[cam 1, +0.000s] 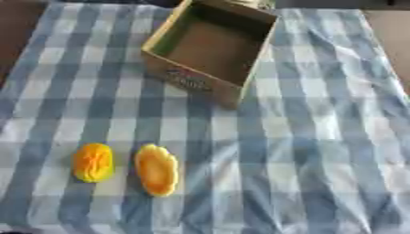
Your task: Pick up objects on the table and place them in the box.
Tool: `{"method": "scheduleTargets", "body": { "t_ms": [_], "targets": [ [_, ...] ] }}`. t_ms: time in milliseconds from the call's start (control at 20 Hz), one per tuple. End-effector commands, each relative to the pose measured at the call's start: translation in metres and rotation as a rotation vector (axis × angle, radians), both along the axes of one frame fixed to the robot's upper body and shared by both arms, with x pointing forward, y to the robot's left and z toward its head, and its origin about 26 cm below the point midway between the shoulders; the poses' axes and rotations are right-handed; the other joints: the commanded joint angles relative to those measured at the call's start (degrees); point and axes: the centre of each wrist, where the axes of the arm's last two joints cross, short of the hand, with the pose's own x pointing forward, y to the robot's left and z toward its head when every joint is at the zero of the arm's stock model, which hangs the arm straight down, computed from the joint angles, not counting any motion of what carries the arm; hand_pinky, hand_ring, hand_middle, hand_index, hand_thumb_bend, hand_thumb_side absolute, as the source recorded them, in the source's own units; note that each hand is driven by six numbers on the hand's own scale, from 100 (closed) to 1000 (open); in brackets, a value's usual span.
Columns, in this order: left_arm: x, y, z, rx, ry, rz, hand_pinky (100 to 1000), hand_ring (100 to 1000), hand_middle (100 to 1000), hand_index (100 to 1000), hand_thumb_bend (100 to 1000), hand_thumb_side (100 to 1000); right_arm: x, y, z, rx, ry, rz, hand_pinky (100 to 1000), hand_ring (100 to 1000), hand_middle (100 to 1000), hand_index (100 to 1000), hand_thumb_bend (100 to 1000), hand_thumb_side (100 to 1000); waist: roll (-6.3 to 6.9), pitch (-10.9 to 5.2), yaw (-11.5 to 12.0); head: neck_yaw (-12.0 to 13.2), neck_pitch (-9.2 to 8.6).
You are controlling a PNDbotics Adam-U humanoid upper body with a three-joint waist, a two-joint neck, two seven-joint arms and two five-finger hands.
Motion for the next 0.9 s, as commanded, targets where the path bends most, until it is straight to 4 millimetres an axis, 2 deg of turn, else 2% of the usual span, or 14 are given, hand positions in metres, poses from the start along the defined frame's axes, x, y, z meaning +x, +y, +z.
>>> {"method": "scheduleTargets", "body": {
  "t_ms": [50, 400, 600, 900],
  "targets": [
    [-0.0017, 0.0031, 0.0099, 0.043, -0.02, -0.003, 750, 725, 669, 838, 279, 422, -0.0045, 0.0001, 0.0118, -0.025, -0.036, 0.002, 755, 857, 734, 746, 100, 582, 0.18, -1.05, 0.02, 0.02, -0.81],
    [-0.0018, 0.0033, 0.0098, 0.043, -0.021, -0.003, 751, 726, 670, 839, 279, 421, -0.0046, -0.0002, 0.0115, -0.024, -0.036, 0.001, 756, 857, 735, 747, 100, 581, 0.13, -1.16, 0.09, 0.11, -0.6],
    [-0.0022, 0.0037, 0.0096, 0.057, -0.01, -0.004, 752, 728, 672, 842, 276, 422, -0.0047, -0.0004, 0.0112, -0.024, -0.034, 0.0, 755, 856, 735, 747, 100, 582, 0.21, -1.24, 0.11, 0.24, 0.38],
    [-0.004, 0.0061, 0.0104, 0.178, 0.081, -0.009, 757, 730, 682, 852, 260, 431, -0.005, -0.0009, 0.0109, -0.026, -0.032, -0.003, 755, 856, 734, 746, 100, 586, 0.37, -1.11, 0.28, -0.44, 0.91]
  ]
}}
